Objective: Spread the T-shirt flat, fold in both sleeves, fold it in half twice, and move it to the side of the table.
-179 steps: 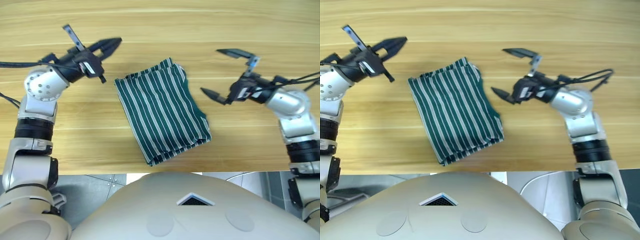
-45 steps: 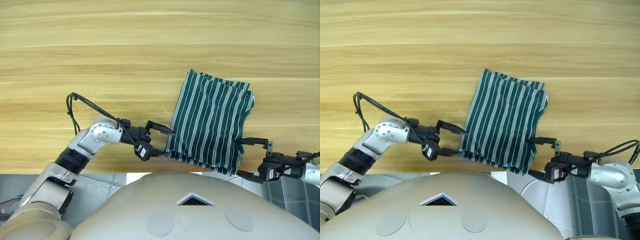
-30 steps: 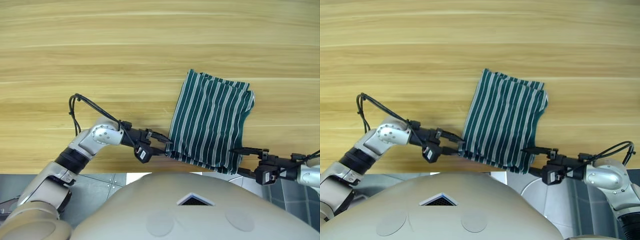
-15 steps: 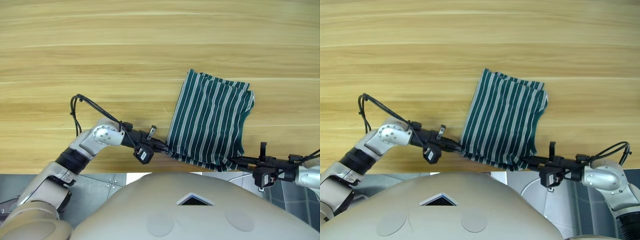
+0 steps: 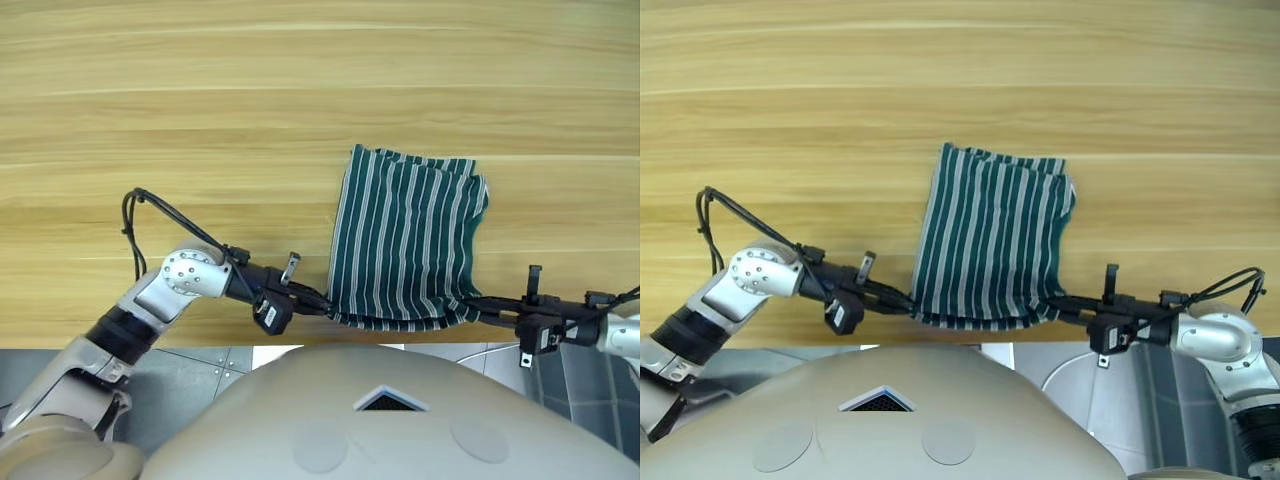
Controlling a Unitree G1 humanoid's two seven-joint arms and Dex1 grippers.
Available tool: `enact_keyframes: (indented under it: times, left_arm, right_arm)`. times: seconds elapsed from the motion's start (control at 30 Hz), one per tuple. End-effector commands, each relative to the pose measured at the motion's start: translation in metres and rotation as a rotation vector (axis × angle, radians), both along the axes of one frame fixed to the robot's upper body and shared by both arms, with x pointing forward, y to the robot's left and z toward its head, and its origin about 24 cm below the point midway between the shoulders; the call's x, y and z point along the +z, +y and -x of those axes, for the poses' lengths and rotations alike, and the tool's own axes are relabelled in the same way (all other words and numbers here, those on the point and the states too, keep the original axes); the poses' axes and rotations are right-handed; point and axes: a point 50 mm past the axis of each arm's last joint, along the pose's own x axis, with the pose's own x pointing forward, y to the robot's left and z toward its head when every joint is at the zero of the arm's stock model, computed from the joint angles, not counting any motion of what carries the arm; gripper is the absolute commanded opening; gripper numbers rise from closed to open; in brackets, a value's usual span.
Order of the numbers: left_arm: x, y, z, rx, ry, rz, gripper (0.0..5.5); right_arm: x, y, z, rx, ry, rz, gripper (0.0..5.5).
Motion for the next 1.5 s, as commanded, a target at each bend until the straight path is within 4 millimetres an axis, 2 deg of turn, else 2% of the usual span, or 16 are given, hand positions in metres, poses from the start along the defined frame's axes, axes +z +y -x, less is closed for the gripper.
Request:
enact_keyframes:
  times: [0.03, 0.23, 0.33, 0.47, 0.7, 0.93, 1.13, 1.5]
  left_arm:
    - [0.009, 0.011, 0.003, 0.025, 0.023, 0.001, 0.07]
    - [0.019, 0.018, 0.025, 0.056, 0.131, 0.091, 0.07]
    - [0.018, 0.020, 0.027, 0.096, 0.155, 0.113, 0.07]
    - [0.016, 0.020, 0.029, 0.126, 0.170, 0.142, 0.07]
    - [0.012, 0.026, 0.019, 0.204, 0.145, 0.137, 0.07]
    - [0.021, 0.035, -0.022, 0.370, 0.106, 0.250, 0.07]
    - [0.022, 0.030, -0.054, 0.484, 0.078, 0.332, 0.07]
    - [0.010, -0.014, -0.117, 0.627, -0.002, 0.342, 0.07]
  right_arm:
    - [0.000, 0.000, 0.003, 0.035, 0.039, 0.000, 0.00]
    - [0.002, 0.007, 0.016, 0.077, 0.080, -0.051, 0.00]
    - [0.014, 0.010, 0.019, 0.077, 0.047, -0.112, 0.00]
    - [0.026, 0.013, 0.011, 0.061, -0.012, -0.174, 0.00]
    - [0.042, 0.016, -0.010, 0.002, -0.135, -0.242, 0.00]
    - [0.037, 0.018, -0.036, -0.088, -0.217, -0.228, 0.00]
    - [0.021, 0.019, -0.057, -0.166, -0.247, -0.148, 0.00]
    - [0.009, 0.019, -0.100, -0.353, -0.360, -0.084, 0.00]
